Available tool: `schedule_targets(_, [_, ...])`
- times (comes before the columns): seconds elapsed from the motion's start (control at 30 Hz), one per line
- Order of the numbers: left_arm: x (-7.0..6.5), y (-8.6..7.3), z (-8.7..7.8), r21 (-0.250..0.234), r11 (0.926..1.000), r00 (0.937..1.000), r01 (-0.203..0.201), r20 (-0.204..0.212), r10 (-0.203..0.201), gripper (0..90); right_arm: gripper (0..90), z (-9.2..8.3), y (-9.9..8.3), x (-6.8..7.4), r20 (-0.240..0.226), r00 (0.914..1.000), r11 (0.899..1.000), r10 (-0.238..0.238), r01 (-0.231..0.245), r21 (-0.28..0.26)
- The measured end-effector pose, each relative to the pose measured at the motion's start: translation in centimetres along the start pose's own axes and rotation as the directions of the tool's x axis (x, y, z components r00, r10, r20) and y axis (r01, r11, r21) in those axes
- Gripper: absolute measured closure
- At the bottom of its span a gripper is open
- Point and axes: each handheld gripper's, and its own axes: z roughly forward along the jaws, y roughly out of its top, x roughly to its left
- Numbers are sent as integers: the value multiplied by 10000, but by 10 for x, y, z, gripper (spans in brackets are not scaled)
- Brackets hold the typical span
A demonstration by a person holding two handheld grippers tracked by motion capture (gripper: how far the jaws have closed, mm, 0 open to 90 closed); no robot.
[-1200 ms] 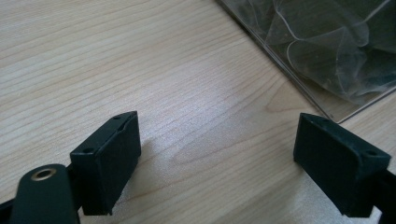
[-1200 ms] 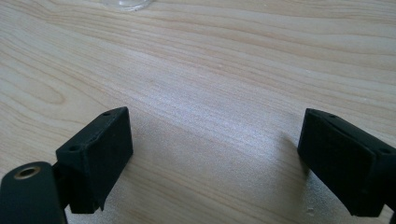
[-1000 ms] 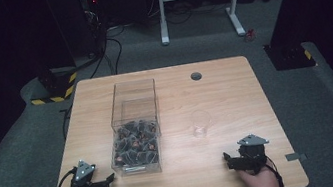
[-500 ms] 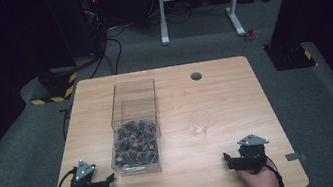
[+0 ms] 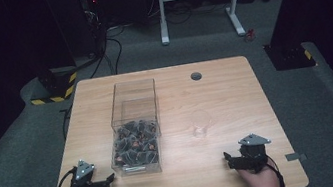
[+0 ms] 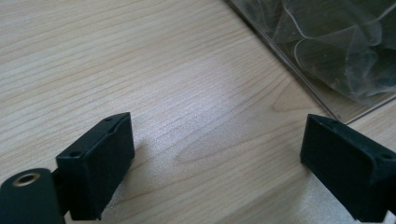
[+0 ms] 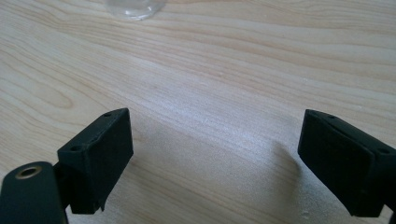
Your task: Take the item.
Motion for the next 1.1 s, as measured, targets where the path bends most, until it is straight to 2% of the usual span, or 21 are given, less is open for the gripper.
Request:
schedule_targets(0.23, [0, 0, 0, 46, 10000, 10000, 55, -27, -55, 81, 123, -5, 4, 5, -154, 9998, 9995, -108, 104, -310])
schedule_targets(0.47, [0, 0, 0, 44, 10000, 10000, 64, -37, -64, 79, 141, -8, 9, 16, -292, 9986, 9965, -451, 429, -720])
schedule_targets(0.6, [0, 0, 0, 51, 10000, 10000, 62, -34, -62, 79, 147, -10, 11, 21, -400, 9980, 9953, -492, 456, -859])
schedule_targets(1.1, [0, 0, 0, 45, 10000, 10000, 58, -36, -58, 78, 157, -10, 14, 32, -674, 9950, 9915, -740, 661, -1120])
